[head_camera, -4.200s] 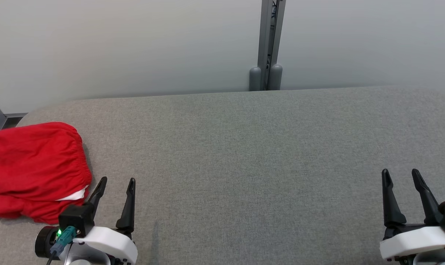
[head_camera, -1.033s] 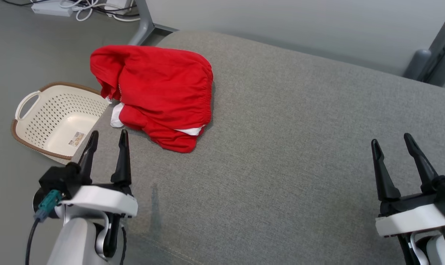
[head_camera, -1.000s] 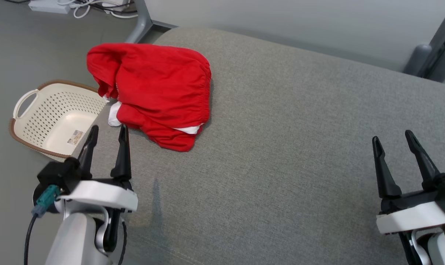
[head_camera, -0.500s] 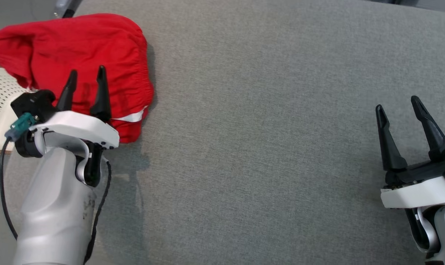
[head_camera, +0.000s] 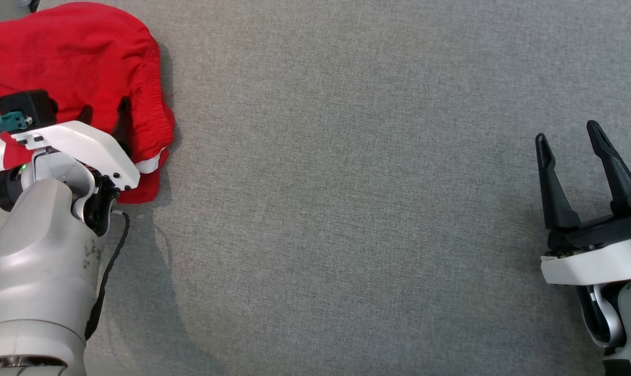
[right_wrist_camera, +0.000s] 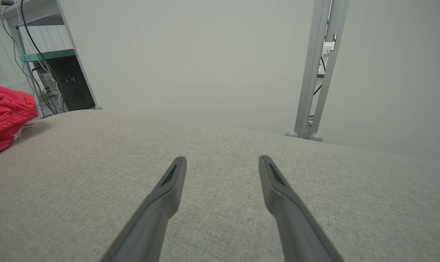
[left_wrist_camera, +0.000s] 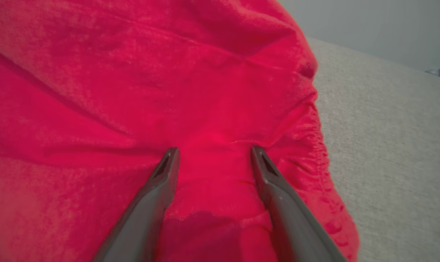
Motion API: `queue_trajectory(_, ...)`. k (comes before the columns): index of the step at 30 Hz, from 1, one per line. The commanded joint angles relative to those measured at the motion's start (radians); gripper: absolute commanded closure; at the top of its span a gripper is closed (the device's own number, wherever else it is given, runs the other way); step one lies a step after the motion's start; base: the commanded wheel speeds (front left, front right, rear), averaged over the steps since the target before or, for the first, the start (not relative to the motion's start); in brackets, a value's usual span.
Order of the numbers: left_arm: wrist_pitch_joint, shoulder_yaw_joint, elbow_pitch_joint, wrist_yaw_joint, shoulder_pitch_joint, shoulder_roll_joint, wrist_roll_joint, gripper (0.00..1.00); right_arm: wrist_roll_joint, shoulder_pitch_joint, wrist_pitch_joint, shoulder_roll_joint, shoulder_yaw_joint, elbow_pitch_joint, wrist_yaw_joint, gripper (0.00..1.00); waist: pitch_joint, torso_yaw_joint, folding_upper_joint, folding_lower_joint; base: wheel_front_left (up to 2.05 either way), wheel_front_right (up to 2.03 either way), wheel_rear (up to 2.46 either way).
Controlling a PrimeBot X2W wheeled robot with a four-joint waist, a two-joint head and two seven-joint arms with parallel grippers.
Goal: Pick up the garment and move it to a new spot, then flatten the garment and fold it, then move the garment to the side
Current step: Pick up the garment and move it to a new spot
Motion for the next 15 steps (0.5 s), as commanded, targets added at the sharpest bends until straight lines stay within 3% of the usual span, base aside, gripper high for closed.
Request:
queue_trajectory(1, 0.010, -0.005, 0.016, -0.001, -0.020, 0.003, -0.003, 0.00, 0.002, -0.006, -0.005, -0.001, -0.005, 0.001, 0.001, 0.00, -0.001, 0.003, 0.0000, 0.0000, 0.00, 0.00, 0.00)
queue_trajectory(2, 0.013, -0.010, 0.026, -0.001, -0.028, 0.003, 0.000, 0.60, 0.002, -0.005, -0.005, 0.000, -0.005, 0.003, 0.001, 0.00, -0.002, 0.005, 0.0000, 0.0000, 0.00, 0.00, 0.00)
queue_trajectory(3, 0.005, -0.013, 0.033, -0.001, -0.035, 0.007, 0.004, 1.00, 0.003, -0.006, -0.005, 0.001, -0.003, 0.004, 0.001, 0.00, -0.003, 0.006, 0.0000, 0.0000, 0.00, 0.00, 0.00)
queue_trajectory(15, -0.186, -0.019, 0.000, 0.000, -0.012, 0.014, 0.007, 1.00, 0.008, 0.011, -0.005, 0.015, -0.008, 0.013, 0.001, 0.00, -0.058, 0.019, 0.0000, 0.0000, 0.00, 0.00, 0.00)
